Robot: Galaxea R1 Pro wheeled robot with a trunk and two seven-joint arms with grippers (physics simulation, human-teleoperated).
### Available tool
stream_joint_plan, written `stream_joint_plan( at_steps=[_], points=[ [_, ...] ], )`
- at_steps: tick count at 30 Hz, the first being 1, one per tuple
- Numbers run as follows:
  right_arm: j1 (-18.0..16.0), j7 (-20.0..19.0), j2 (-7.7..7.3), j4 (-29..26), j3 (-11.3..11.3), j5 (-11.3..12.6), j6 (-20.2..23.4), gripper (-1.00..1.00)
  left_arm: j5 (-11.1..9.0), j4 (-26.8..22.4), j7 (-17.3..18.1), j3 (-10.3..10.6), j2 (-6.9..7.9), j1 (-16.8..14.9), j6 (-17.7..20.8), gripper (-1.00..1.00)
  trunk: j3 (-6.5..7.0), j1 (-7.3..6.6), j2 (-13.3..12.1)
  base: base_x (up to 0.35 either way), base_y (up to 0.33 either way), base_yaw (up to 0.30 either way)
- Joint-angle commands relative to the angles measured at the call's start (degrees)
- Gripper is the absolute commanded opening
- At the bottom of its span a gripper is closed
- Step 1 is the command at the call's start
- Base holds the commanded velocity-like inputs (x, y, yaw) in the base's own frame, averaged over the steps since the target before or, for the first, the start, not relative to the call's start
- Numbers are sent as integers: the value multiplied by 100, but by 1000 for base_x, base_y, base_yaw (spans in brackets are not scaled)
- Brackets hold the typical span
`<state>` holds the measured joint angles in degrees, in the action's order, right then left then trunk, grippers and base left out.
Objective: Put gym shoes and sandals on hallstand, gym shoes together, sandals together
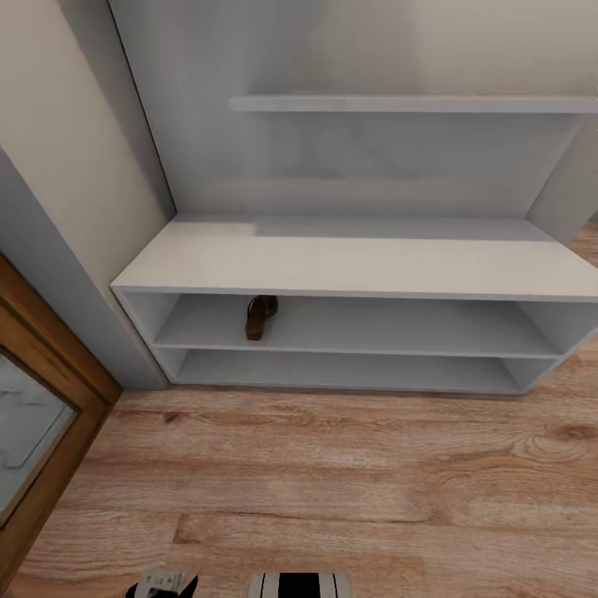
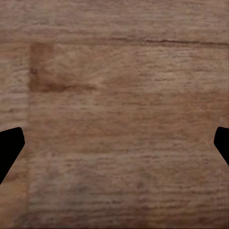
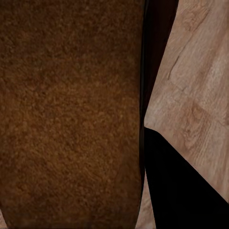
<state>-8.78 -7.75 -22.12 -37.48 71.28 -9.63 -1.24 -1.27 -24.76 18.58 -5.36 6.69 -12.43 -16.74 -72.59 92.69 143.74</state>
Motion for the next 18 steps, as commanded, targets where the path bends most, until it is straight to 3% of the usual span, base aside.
stream_joint_plan(
  at_steps=[1, 5, 7, 14, 18],
  points=[
    [-10, -51, 15, 15, 44, -46, -45, -100, -7, 60, 60, -68, 2, 9, -135, 100, -4, -1, 1, 0, 0, 0],
    [-10, -47, 79, 23, 46, -37, -85, -100, -3, 125, 60, -108, 45, 39, -311, 100, -4, -1, 1, 0, 0, 0],
    [-10, -42, 234, -6, 52, -25, -108, -100, -12, 153, 58, -130, 113, 61, -390, 100, -4, -1, 1, 0, 0, 0],
    [-10, -30, 266, -11, 53, -22, -113, -100, -22, 148, 50, -132, 121, 65, -399, 100, -4, -1, 1, -12, 3, 0],
    [-10, -8, 294, 23, 53, -26, -113, -100, -23, 147, 49, -132, 122, 65, -400, 100, -4, -1, 1, -300, 130, 0]
  ],
)
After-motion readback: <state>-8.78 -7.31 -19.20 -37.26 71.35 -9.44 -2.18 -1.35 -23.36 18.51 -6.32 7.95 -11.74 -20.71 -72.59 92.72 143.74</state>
